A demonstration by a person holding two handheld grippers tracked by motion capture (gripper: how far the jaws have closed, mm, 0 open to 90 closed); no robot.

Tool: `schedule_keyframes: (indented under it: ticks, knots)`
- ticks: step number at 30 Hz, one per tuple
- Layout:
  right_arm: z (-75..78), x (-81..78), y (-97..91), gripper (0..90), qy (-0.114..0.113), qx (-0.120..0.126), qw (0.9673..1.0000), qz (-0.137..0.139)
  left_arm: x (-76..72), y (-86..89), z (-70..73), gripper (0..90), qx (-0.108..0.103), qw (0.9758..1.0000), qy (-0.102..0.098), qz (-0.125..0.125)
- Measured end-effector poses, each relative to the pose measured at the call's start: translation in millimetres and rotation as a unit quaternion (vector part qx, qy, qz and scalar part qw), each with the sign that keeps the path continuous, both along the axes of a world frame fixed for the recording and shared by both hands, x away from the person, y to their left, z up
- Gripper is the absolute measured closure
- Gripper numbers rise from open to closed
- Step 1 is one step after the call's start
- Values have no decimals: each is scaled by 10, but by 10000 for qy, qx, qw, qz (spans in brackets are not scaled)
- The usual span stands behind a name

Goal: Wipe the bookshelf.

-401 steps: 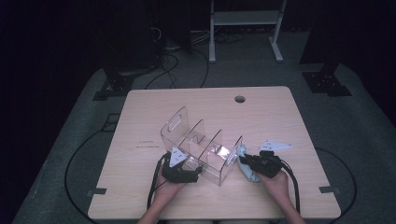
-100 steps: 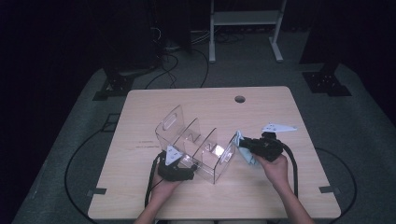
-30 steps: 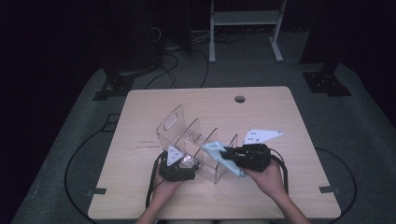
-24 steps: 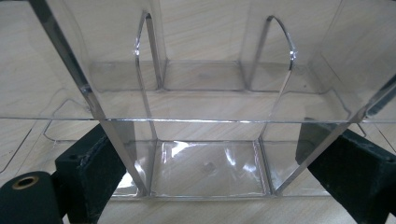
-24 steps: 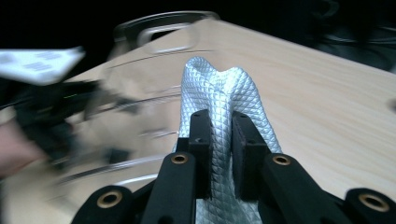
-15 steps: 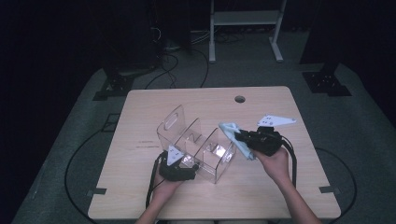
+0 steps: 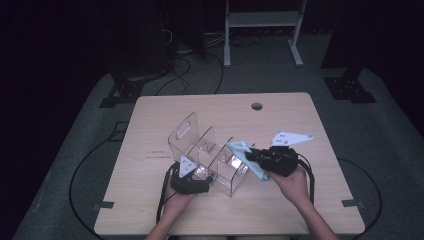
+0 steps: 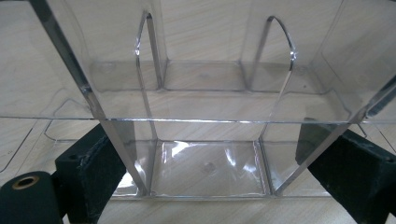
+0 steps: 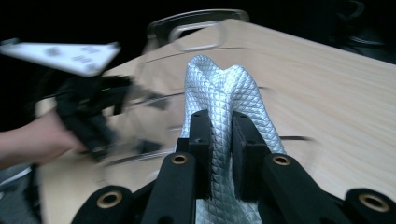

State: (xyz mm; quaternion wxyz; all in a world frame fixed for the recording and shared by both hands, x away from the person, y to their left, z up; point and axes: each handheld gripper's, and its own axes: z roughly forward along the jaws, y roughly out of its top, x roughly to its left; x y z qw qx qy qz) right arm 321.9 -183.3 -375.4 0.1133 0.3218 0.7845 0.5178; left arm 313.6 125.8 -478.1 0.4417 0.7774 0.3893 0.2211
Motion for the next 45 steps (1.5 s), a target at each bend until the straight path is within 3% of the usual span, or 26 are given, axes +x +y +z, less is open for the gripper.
schedule_keyframes:
  ticks: [2, 5, 9, 10, 11, 14, 19, 23, 24, 25, 26, 27, 28, 31, 35, 40, 42, 43, 45]
  knots:
    - [-16, 119, -95, 798, 92, 50, 9997, -227, 2, -2, 1, 80, -6, 10000, 8, -1]
    - [-17, 112, -92, 798, 86, 41, 9996, -252, 5, -2, 2, 80, -1, 10000, 9, -7]
    - [-10, -58, 28, 798, -35, -8, 10000, 11, 7, -6, 0, 80, -23, 10000, 6, 3]
    - [-11, -176, 111, 798, -92, -53, 9997, 210, 4, -4, 0, 80, -23, 10000, 19, 10]
    - [-11, -176, 111, 798, -92, -53, 9997, 210, 4, -4, 0, 80, -23, 10000, 19, 10]
    - [-48, -390, 276, 798, -135, -78, 9981, 589, 4, 1, -4, 81, -30, 10000, 18, 16]
    - [-59, -488, 346, 798, -288, -252, 9970, 680, 3, -8, -3, 81, -26, 10000, -7, 26]
    - [-25, -347, 220, 798, -284, -180, 9986, 403, 7, -13, 1, 80, -2, 10000, 5, 0]
    - [-14, -237, 122, 798, -313, -161, 9993, 136, 6, -15, -1, 80, -28, 10000, 0, 8]
    - [-14, -237, 122, 798, -313, -161, 9993, 136, 7, -13, 0, 80, -6, 10000, 2, -2]
    - [-22, -110, 14, 798, -252, -86, 9996, -120, 9, -13, 0, 80, -2, 10000, -2, -6]
    - [-22, -110, 14, 798, -252, -86, 9996, -120, 9, -13, 0, 80, -2, 10000, -2, -6]
    - [-42, 5, -82, 798, -186, -11, 9991, -374, 7, -12, 3, 79, 4, 10000, 15, -4]
    - [-67, 86, -158, 798, -30, 146, 9988, -462, 7, -14, 2, 79, -3, 10000, 9, 3]
    - [-93, -1, -92, 798, -9, 226, 9994, -279, 12, -16, -1, 79, -15, 10000, 8, 10]
    - [-92, -323, 139, 798, -144, 99, 9994, 312, 12, -13, -5, 80, -31, 10000, 12, 39]
    - [-91, -363, 168, 798, -180, 30, 9991, 392, 11, -12, -5, 80, -28, 10000, 14, 37]
    - [-78, -398, 187, 797, -336, -157, 9986, 366, 9, -18, -1, 80, -11, 10000, -15, 29]
    - [-73, -380, 172, 797, -352, -186, 9987, 323, 9, -24, 0, 80, -22, 10000, 0, 40]
